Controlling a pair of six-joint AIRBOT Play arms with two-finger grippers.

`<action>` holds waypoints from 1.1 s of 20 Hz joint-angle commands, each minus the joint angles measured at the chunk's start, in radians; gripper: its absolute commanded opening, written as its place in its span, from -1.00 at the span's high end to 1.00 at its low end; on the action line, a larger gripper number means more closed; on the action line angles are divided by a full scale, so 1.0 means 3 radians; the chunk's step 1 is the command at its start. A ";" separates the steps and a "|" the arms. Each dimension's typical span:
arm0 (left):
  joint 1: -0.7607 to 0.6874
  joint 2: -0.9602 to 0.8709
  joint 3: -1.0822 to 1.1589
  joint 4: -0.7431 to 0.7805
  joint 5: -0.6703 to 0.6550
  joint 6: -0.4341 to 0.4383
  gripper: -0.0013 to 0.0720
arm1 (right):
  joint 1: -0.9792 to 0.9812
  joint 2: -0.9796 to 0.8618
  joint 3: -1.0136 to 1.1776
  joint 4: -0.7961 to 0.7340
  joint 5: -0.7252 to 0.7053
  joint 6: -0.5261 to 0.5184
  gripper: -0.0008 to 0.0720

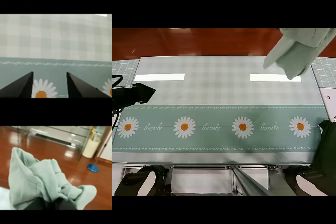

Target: Fold the shirts.

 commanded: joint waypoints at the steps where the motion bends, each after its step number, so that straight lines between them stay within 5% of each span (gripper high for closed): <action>1: 0.0000 0.0065 -0.0003 -0.0234 -0.0113 0.0067 -0.42 | 0.0449 0.0052 -0.0081 -0.0015 0.0492 0.0052 0.89; 4: 0.0000 0.0065 -0.0003 -0.0432 -0.0114 0.0247 -0.42 | 0.1034 -0.0102 -0.0585 0.0114 0.0701 0.0136 0.89; 10: 0.0000 0.0065 -0.0083 -0.0481 -0.0179 0.0312 -0.42 | 0.1932 -0.0885 -0.1776 0.0367 0.0004 0.0506 0.89; 14: 0.0001 0.0065 -0.0381 -0.0613 -0.0177 0.0310 -0.42 | 0.2183 -0.1703 -0.1825 0.0866 -0.0235 0.0463 0.89; 15: 0.0001 0.0065 -0.0469 -0.0698 -0.0172 0.0312 -0.42 | 0.2218 -0.1820 -0.1825 0.1036 -0.0319 0.0463 0.84; 16: 0.0000 0.0065 -0.0542 -0.0734 -0.0169 0.0312 -0.42 | 0.2218 -0.1900 -0.1825 0.1287 -0.0417 0.0454 0.21; 17: 0.0001 0.0062 -0.0598 -0.0739 -0.0174 0.0312 -0.42 | 0.2201 -0.1923 -0.1825 0.1462 -0.0464 0.0347 -0.15; 22: 0.0001 0.0057 -0.0642 -0.0731 0.0013 0.0310 -0.42 | 0.1413 -0.1439 -0.1748 0.1227 0.0102 0.0230 -0.16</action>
